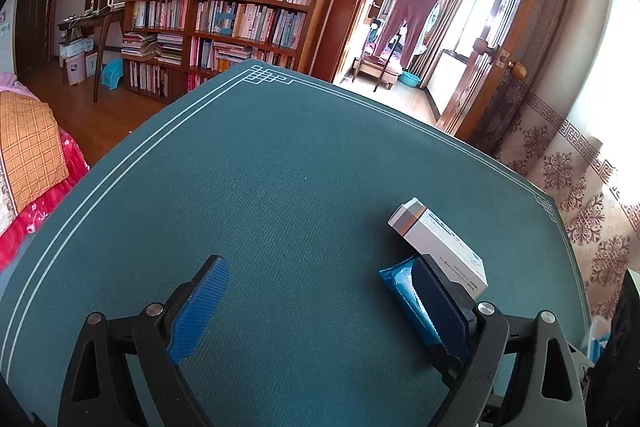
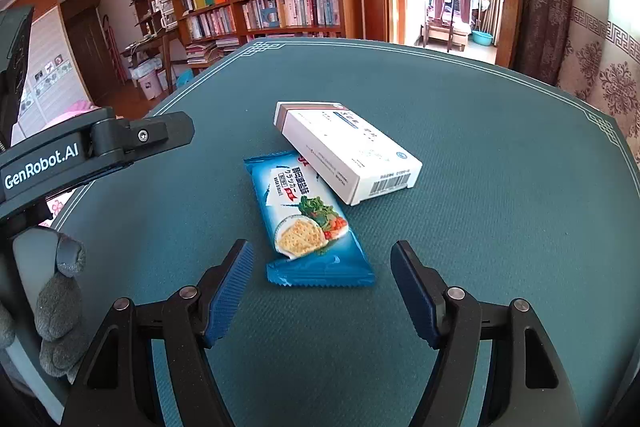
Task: Organize objects
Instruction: 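Withdraw both grippers from the bowl toward the medicine box and cracker packet, then grasp the blue cracker packet with the right gripper while the left approaches the white medicine box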
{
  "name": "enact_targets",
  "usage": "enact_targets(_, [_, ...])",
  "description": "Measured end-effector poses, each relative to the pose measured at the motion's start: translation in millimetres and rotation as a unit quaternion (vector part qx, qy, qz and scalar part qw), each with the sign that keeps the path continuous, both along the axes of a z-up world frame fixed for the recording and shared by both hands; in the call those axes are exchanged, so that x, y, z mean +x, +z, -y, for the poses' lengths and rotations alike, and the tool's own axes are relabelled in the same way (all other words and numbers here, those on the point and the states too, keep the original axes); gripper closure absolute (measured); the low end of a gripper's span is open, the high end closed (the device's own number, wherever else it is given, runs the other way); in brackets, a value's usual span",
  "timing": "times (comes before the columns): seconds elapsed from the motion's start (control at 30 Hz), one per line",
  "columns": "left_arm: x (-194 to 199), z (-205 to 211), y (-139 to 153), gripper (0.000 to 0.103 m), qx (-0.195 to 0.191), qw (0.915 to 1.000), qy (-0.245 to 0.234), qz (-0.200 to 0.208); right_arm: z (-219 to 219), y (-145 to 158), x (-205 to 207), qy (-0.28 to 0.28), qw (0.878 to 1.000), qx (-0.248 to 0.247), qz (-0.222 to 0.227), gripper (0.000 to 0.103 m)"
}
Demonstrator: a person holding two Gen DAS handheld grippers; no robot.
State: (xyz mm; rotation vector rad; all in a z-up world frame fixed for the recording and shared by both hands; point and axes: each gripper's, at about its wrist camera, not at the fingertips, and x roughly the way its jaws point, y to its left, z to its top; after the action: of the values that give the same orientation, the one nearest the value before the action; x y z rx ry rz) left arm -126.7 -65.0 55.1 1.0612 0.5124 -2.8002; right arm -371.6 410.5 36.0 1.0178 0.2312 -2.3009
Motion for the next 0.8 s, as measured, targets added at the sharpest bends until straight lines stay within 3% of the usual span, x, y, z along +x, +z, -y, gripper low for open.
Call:
enact_targets(0.2, [-2.1, 5.7, -3.1, 0.008, 0.007, 0.9999, 0.008, 0.007, 14.9, -6.5, -14.0, 0.006, 1.0, 0.013, 0.008, 0.031])
enact_targets(0.3, [-2.2, 4.8, -4.8, 0.008, 0.007, 0.9999, 0.007, 0.01, 15.9, -11.9, -15.2, 0.002, 1.0, 0.017, 0.011, 0.036])
enact_targets(0.43, [-2.0, 3.9, -6.1, 0.008, 0.005, 0.9999, 0.004, 0.013, 17.5, -13.1, -5.4, 0.013, 0.999, 0.03, -0.007, 0.051])
enact_targets(0.8, [-2.0, -4.1, -10.6, 0.008, -0.005, 0.9998, -0.007, 0.019, -21.4, -18.3, 45.4, 0.026, 0.999, 0.02, -0.001, 0.054])
